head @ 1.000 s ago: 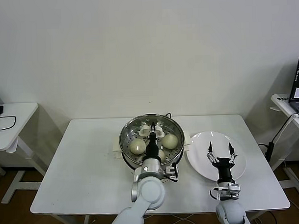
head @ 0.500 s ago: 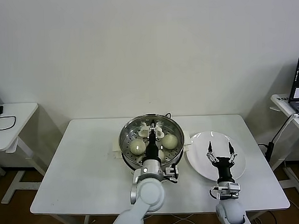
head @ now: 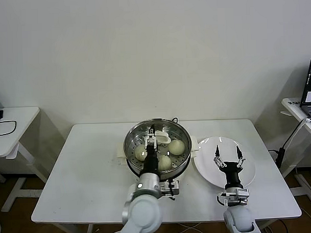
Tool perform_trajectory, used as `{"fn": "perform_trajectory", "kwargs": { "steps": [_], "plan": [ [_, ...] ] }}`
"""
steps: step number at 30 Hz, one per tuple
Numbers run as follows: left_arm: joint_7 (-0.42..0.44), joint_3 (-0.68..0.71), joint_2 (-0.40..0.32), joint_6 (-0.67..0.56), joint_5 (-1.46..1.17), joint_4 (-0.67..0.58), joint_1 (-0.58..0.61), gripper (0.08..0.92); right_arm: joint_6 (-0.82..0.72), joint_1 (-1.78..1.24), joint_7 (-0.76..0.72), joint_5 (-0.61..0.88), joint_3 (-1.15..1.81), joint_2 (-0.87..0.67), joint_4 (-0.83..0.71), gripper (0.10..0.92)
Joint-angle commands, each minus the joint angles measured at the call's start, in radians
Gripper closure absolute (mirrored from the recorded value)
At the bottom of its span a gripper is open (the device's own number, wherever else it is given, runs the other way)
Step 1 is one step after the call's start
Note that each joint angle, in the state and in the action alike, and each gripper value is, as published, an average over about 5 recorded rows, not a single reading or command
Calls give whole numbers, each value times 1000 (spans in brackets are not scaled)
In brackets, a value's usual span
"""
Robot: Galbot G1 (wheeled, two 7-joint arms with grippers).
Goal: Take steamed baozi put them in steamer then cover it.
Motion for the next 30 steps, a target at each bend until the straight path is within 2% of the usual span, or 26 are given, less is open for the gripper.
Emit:
{"fn": "perform_trajectory", "kwargs": {
  "steps": [1,6,8,10,16,19,23,30],
  "plan": [
    [-153,-141,141,-3,-516,-323,135,178,-77,-17,4,48,-30,-31,36,203],
    [-443,-418,153,-176,-1011,-332,243,177,-127,-34,-4,105,-41,-61,72,203],
    [-513,-526,153,-261,-1182,-290,282,177,-130,-40,-20,144,-41,-69,83,203],
    [-540,-615,154,-353,-1345,-227,313,177,-129,-43,-33,174,-45,-76,88,203],
    [-444,-771,127,-649,-1609,8,334,177,-140,-46,-35,216,-64,-87,97,203],
    [-394,-797,117,-725,-1636,86,332,177,-152,-50,-32,231,-70,-94,103,203],
    [-353,-796,107,-776,-1650,131,348,177,-169,-56,-29,251,-68,-105,104,203],
    [-325,-779,95,-796,-1649,146,380,177,-178,-75,-30,245,-63,-108,114,203]
  ]
}}
